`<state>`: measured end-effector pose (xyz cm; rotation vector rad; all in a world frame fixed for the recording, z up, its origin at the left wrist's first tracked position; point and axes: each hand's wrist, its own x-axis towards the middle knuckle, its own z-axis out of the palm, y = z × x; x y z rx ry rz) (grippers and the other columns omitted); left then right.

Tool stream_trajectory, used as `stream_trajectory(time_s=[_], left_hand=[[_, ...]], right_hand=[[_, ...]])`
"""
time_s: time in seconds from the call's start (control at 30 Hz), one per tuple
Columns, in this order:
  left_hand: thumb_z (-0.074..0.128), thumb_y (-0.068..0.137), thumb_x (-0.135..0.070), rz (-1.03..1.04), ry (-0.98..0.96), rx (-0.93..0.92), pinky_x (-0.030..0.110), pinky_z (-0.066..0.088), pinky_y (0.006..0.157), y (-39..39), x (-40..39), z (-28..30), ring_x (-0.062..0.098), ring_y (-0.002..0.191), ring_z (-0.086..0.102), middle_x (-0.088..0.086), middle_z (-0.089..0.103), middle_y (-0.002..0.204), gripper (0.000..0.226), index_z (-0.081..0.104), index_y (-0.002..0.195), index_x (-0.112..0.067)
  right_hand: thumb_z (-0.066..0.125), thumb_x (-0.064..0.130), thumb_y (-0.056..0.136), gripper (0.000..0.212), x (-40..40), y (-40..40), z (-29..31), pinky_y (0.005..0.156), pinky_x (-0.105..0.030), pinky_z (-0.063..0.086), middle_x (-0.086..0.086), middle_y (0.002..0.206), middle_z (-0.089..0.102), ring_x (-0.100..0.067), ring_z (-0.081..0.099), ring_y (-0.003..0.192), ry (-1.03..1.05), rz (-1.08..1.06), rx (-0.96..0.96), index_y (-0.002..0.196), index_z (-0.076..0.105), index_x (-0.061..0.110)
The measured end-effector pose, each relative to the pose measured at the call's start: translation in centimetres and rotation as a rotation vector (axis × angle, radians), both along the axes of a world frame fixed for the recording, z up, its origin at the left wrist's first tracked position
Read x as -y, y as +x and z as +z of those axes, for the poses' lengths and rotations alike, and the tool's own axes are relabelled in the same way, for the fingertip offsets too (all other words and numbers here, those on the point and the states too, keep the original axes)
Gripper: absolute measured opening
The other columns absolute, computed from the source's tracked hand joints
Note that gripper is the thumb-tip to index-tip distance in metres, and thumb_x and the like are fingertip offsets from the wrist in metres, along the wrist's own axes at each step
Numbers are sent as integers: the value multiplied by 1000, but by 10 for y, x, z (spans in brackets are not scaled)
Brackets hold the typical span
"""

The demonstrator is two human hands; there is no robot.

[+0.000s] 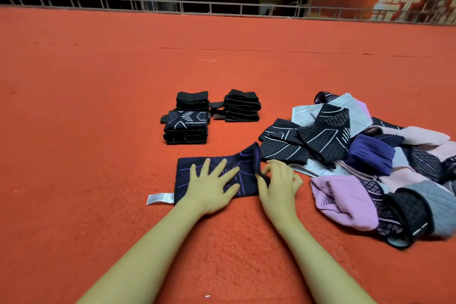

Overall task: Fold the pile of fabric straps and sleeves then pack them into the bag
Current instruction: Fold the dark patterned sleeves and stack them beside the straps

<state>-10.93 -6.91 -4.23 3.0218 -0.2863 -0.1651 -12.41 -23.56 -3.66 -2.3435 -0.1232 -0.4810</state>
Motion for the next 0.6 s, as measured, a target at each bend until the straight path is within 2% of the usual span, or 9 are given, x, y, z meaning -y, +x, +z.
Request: stream_trajectory(time_s=[0.07, 0.13, 0.27, 0.33, 0.4, 0.43, 0.5, 0.57, 0.6], left_hand=[[13, 89, -69, 59, 25, 46, 50, -6, 116, -5, -19, -4, 29, 147, -7, -8, -1, 160, 62, 8, 148, -50], [1, 77, -74, 91, 40, 50, 46, -3, 117, -9, -37, -4, 27, 147, -3, -7, 2, 161, 76, 11, 148, -48], [24, 97, -57, 157, 60, 115, 44, -1, 116, -15, -64, -1, 26, 147, -2, -1, 4, 161, 56, 19, 150, -39], [23, 97, -57, 205, 74, 143, 43, 2, 115, -20, -73, 0, 28, 146, 1, 3, 5, 161, 59, 22, 150, -31], [16, 89, -60, 269, 69, 201, 45, 13, 112, -24, -73, -1, 32, 143, 16, 10, 18, 158, 73, 32, 148, -20], [20, 83, -59, 306, 55, 269, 48, 24, 107, -25, -71, -3, 36, 137, 31, 16, 31, 152, 78, 45, 141, -13], [43, 79, -53, 360, 18, 381, 50, 41, 94, -27, -66, -10, 42, 118, 52, 24, 53, 133, 68, 63, 117, 0], [60, 81, -46, 448, -12, 362, 50, 37, 94, -30, -60, -16, 43, 120, 49, 27, 52, 132, 56, 65, 107, 4], [66, 80, -45, 481, -21, 365, 49, 35, 95, -31, -58, -19, 44, 121, 48, 27, 51, 132, 55, 66, 103, 5]], right_hand=[[54, 29, 76, 15, -4, 5, -7, 83, -27, 21, -1, 103, 62, -19, 53, 104, -40, 71, 84, 82, 55, 16], [63, 22, 71, 13, -15, 9, -7, 79, -23, 15, 3, 101, 64, -12, 52, 102, -117, 148, 140, 78, 53, 17], [64, 22, 72, 16, -45, 16, -3, 77, -26, 16, 6, 86, 63, -17, 60, 92, -248, 240, 176, 77, 49, 20], [63, 21, 78, 18, -58, 20, -4, 80, -30, 18, 6, 80, 58, -21, 60, 89, -312, 273, 131, 79, 45, 21], [61, 21, 85, 18, -66, 21, -9, 88, -33, 17, 5, 82, 56, -22, 58, 96, -376, 301, 63, 83, 44, 21], [60, 24, 87, 16, -67, 19, -12, 90, -34, 17, 6, 82, 55, -22, 57, 99, -392, 311, 58, 83, 44, 21], [52, 38, 89, 20, -68, 13, -15, 90, -34, 17, 12, 80, 49, -19, 56, 99, -395, 326, 73, 81, 43, 21], [40, 48, 94, 30, -64, 11, -13, 95, -31, 14, 14, 92, 56, -12, 51, 111, -386, 351, 39, 88, 52, 21], [36, 46, 98, 34, -61, 12, -12, 100, -31, 10, 11, 110, 61, -8, 46, 122, -372, 360, 1, 101, 58, 20]])
